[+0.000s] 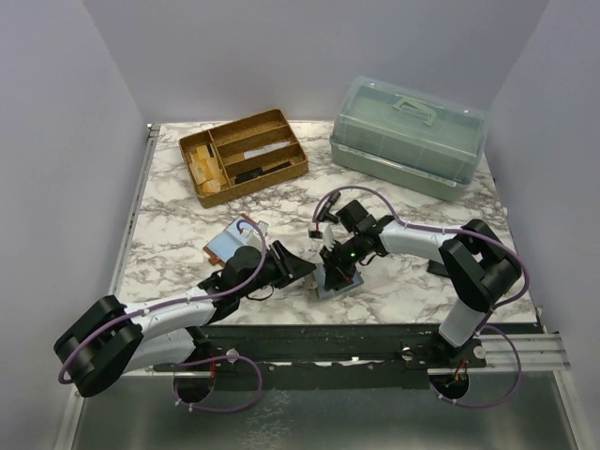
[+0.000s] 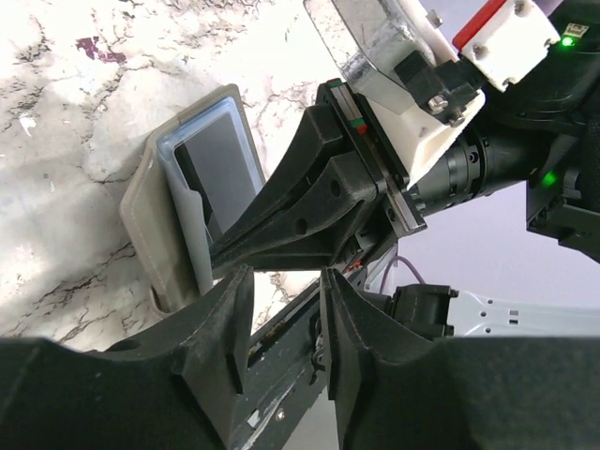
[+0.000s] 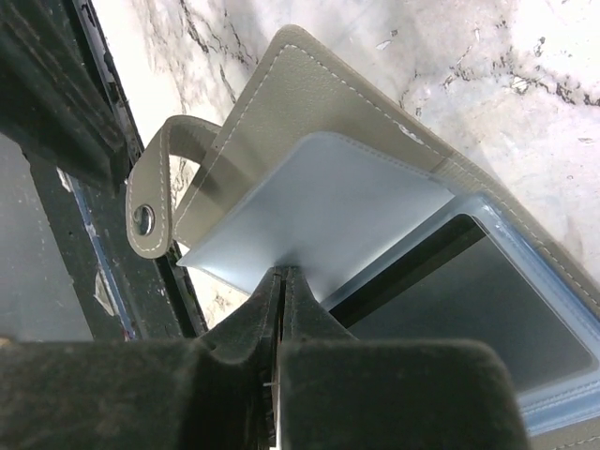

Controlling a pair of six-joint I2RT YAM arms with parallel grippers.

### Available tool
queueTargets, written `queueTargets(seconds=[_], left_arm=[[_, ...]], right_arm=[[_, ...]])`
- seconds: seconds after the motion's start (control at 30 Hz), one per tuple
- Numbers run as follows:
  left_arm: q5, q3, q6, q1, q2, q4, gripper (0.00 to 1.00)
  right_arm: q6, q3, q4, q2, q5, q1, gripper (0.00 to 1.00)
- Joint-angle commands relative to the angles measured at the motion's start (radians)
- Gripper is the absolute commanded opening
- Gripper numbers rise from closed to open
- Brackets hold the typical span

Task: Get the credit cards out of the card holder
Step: Open the card holder at the center of the board, then pick up the card holder from the center of the board.

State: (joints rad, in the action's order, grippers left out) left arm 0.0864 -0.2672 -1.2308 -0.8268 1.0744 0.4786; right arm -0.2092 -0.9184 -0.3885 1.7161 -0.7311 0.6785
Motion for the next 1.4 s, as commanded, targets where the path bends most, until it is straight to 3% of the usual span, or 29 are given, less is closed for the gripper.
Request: queueTargets(seconds=[0.0, 0.27, 0.4, 0.73, 0.9, 1.03, 1.37], left_arm=[[0.036, -0.022, -0.007, -0.012, 0.057, 0.128, 0.36], [0.026, -0.03, -0.01, -0.078, 0.224, 0.228, 0.29], [0.007, -0.025, -0.02, -0.088, 0.295, 0.238, 0.21], [-0.131, -0.003, 0.015, -0.072, 0.393, 0.229, 0.13], [-0.14, -0.001, 0.011, -0.054, 0.461, 0.23, 0.14], [-0.138, -0.009, 0.023, -0.05, 0.48, 0.229, 0.13], [-0.138, 0.001, 0.027, -0.049, 0.475, 0.229, 0.14]], right_arm=[[0.025, -0.013, 0.013, 0.04, -0.002, -0.005, 0.0], [0.117, -0.048, 0.01, 0.124, 0.004, -0.008, 0.0], [0.132, -0.044, 0.02, 0.11, 0.028, -0.019, 0.0], [0.106, -0.053, 0.005, 0.036, 0.032, -0.091, 0.03], [0.087, -0.048, -0.011, -0.035, -0.065, -0.17, 0.16], [0.1, -0.03, 0.0, -0.075, -0.051, -0.235, 0.23], [0.117, -0.027, -0.023, -0.012, 0.002, -0.287, 0.33]])
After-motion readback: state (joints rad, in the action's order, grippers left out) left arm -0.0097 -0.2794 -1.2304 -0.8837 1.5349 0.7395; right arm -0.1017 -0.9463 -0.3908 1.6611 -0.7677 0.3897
